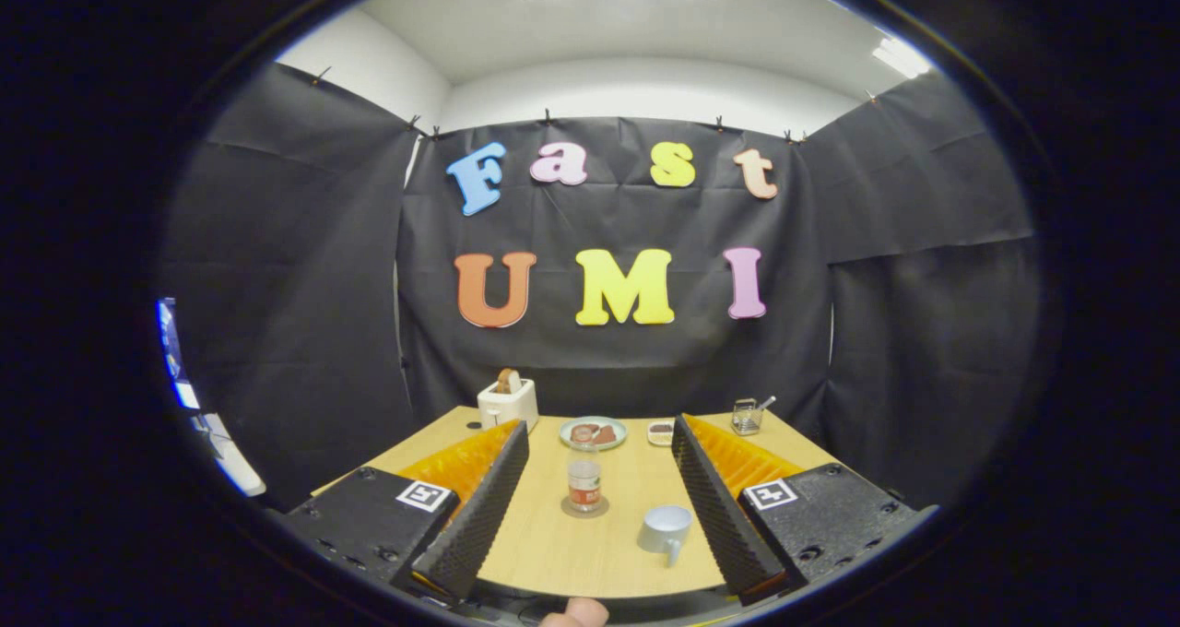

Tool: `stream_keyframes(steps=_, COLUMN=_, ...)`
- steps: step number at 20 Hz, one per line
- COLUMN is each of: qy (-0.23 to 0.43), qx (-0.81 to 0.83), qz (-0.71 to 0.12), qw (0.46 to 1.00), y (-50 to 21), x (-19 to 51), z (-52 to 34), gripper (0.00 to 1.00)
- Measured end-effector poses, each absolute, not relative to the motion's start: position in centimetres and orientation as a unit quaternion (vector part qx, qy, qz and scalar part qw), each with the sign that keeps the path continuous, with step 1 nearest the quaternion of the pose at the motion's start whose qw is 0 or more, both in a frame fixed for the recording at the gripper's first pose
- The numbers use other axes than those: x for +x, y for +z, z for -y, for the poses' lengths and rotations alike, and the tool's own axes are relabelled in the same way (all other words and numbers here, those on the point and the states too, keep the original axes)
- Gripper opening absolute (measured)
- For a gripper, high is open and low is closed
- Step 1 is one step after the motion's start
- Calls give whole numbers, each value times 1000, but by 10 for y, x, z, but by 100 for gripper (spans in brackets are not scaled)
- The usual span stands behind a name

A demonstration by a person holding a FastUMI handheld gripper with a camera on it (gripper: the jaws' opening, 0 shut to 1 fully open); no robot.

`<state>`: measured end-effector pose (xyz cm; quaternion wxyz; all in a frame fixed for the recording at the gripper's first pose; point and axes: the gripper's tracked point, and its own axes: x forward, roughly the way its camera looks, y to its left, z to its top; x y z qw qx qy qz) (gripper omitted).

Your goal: Take the bottle from table, then pour the juice into the cup, finally place the bottle on the coaster

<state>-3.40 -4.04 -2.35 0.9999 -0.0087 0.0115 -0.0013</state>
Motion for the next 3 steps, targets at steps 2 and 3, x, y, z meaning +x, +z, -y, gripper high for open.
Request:
stream_keyframes(steps=2, qy=-3, qx=-9, qz=-13, qw=1000, y=-21, x=-39, z=43, gripper=100)
stream_keyframes(steps=3, qy=1, qx=-6, qz=-11, qw=1000, y=-19, x=-40, z=41, gripper=100)
